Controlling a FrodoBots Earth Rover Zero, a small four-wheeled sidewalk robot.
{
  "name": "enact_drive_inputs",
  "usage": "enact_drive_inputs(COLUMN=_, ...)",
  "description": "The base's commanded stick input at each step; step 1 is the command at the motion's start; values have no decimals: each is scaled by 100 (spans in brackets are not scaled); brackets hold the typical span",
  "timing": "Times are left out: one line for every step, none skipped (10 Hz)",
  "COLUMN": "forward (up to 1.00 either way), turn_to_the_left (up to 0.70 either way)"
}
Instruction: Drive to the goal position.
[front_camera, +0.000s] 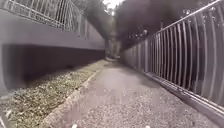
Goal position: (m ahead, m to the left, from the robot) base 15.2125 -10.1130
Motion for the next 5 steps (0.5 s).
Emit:
enact_drive_inputs(forward=100, turn_to_the_left=0)
enact_drive_inputs(forward=100, turn_to_the_left=0)
enact_drive_inputs(forward=100, turn_to_the_left=0)
enact_drive_inputs(forward=100, turn_to_the_left=0)
enact_drive_inputs(forward=100, turn_to_the_left=0)
